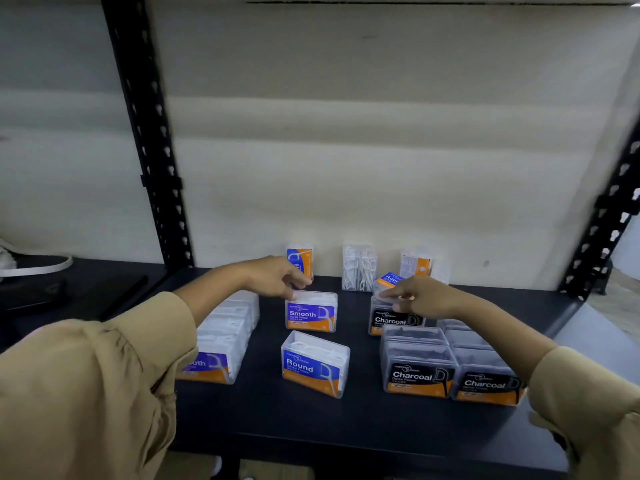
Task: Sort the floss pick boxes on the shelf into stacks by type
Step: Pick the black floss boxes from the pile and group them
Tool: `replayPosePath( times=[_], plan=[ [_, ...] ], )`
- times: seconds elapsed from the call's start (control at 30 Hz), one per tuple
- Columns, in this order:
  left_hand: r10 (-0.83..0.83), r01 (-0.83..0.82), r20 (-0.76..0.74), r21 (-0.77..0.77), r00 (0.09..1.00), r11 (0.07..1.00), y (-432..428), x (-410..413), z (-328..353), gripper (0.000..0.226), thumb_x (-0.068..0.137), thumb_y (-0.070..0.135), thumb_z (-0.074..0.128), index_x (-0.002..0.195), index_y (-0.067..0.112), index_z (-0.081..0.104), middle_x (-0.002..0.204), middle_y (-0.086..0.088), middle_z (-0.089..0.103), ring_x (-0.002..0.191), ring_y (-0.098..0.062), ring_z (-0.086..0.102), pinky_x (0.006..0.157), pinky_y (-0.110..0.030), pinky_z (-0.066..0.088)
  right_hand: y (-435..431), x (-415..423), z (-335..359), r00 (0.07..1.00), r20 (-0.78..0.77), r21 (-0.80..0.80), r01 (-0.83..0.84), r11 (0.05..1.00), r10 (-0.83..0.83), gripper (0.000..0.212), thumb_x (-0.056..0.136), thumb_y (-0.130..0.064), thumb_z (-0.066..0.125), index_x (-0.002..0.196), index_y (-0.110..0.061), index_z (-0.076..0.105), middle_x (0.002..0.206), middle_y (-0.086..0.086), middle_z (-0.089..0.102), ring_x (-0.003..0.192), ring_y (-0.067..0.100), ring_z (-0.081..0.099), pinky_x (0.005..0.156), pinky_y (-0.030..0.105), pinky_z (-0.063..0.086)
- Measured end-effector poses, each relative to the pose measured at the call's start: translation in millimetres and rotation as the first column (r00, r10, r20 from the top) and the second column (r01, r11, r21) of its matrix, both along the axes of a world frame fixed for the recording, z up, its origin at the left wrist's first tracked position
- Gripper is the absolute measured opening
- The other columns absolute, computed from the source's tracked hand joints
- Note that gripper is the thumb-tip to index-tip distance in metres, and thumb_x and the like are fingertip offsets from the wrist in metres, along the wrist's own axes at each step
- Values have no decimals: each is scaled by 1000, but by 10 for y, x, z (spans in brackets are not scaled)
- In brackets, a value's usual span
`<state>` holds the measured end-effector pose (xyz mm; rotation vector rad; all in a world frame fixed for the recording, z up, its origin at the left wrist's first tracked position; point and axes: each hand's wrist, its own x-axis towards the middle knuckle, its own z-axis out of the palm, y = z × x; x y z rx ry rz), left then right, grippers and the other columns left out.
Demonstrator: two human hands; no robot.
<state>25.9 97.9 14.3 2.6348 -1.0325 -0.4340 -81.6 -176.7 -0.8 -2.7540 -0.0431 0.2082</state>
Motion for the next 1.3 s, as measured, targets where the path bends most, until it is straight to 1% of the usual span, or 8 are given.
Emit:
replayPosePath(
  times=[0.1, 0.3, 0.53, 0.7, 0.87, 1.0, 1.13, 1.3],
  plan=[
    [-4, 4, 14, 5, 1000, 1000, 107, 5, 21, 45, 88, 15, 64, 131, 13, 54, 131, -4, 60, 116, -14, 58, 105, -31, 43, 2, -16, 9, 1000, -6, 3, -5, 1000, 5, 40, 93, -16, 54, 132, -21, 52, 143, 5, 47, 126, 18, 45, 101, 26, 31],
    [-35, 34, 60, 14, 998, 999, 28, -75, -9, 46, 87, 22, 65, 132, 15, 55, 131, -2, 60, 110, -9, 55, 95, -25, 45, -5, -61, 1, 1000, -10, 12, 4, 1000, -4, 39, 91, -17, 57, 130, -22, 55, 135, 5, 54, 119, 17, 51, 91, 21, 32],
    [-70, 65, 130, 48, 989, 997, -152, -30, -127, 43, 87, 20, 65, 130, 16, 57, 130, 0, 60, 101, -4, 51, 82, -18, 38, -4, -72, -5, 1000, -12, 0, 12, 1000, -12, 39, 91, -18, 57, 129, -24, 55, 134, 3, 56, 116, 16, 52, 92, 22, 34],
    [20, -23, 202, 13, 979, 1000, -54, 173, -95, 40, 86, 16, 65, 125, 18, 60, 124, -2, 62, 94, -7, 48, 80, -19, 34, 4, -89, -2, 1000, -8, -4, 12, 1000, -12, 39, 91, -18, 57, 129, -25, 55, 136, 2, 54, 120, 16, 50, 98, 25, 35],
    [154, -163, 185, 39, 971, 986, 261, 462, -107, 40, 84, 13, 66, 123, 16, 61, 126, -3, 63, 102, -14, 56, 86, -23, 41, 13, -109, 9, 1000, -4, -19, 4, 1000, -4, 39, 92, -19, 56, 130, -26, 54, 137, 2, 53, 120, 15, 48, 98, 25, 34],
    [203, -212, 153, 46, 967, 976, 456, 578, -99, 43, 83, 9, 66, 125, 14, 59, 126, -3, 62, 110, -18, 57, 87, -20, 38, 16, -109, 16, 1000, -11, -25, 0, 1000, -1, 40, 93, -20, 55, 131, -26, 52, 136, 3, 53, 106, 8, 42, 93, 22, 31],
    [215, -223, 92, 84, 972, 971, 623, 632, -38, 43, 84, 7, 65, 125, 15, 59, 126, -3, 60, 107, -15, 54, 89, -20, 38, 28, -115, 31, 1000, -18, -33, 0, 999, -1, 40, 92, -19, 55, 132, -26, 52, 136, 4, 53, 114, 13, 47, 93, 22, 31],
    [216, -219, 39, 124, 976, 968, 780, 625, 13, 42, 83, 2, 63, 122, 15, 61, 111, 1, 60, 96, -11, 53, 77, -12, 41, 33, -137, 54, 999, -40, -31, -3, 1000, 2, 40, 93, -17, 53, 132, -26, 52, 139, 3, 51, 115, 10, 46, 91, 18, 28]
  ],
)
